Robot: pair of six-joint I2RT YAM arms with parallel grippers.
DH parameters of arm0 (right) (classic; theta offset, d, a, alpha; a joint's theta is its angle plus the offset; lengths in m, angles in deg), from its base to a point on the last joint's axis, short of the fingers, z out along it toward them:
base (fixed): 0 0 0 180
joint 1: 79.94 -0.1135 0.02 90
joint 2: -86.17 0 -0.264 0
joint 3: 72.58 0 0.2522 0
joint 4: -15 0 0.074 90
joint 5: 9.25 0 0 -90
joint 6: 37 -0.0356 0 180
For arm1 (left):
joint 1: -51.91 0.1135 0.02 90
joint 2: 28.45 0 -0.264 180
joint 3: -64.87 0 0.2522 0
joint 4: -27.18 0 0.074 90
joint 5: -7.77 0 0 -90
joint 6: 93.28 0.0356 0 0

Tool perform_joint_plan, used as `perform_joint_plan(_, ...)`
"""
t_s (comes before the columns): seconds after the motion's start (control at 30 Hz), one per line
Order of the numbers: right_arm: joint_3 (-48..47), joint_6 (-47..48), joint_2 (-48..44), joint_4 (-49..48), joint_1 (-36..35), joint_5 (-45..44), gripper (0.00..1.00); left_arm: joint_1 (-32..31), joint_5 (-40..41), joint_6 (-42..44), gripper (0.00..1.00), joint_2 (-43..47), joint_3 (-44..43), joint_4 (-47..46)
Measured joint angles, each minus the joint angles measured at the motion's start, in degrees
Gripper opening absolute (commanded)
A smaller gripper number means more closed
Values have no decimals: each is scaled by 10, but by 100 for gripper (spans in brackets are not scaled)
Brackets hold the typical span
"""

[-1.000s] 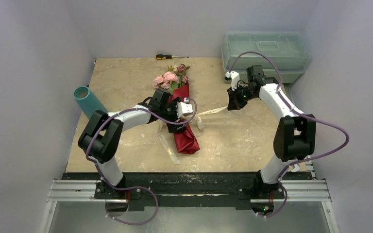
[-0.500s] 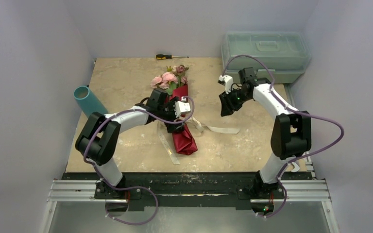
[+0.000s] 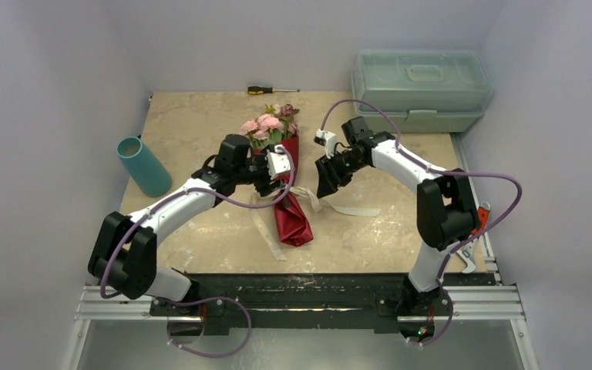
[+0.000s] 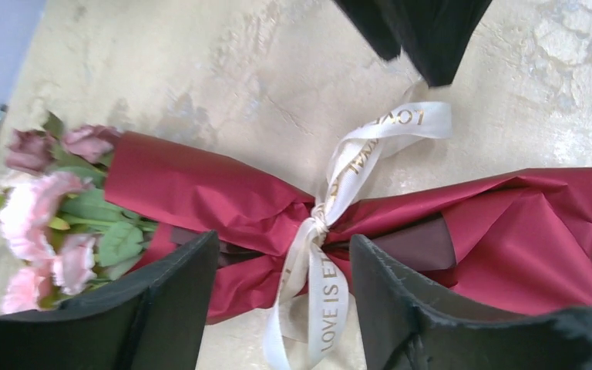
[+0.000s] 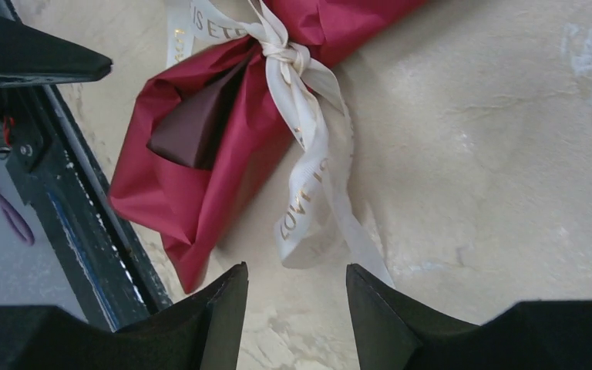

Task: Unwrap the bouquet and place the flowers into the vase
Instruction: Untie the ribbon from the wrapping paper.

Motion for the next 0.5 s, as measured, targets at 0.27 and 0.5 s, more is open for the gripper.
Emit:
perform_joint_plan(0.27,0,-55,43,-41,-28,25,50,-43,13,69,25,28,17,-5)
perform_joint_plan(0.5,0,-66,92,-48,-33,33,24,-89,18,146,24,6,37,-5)
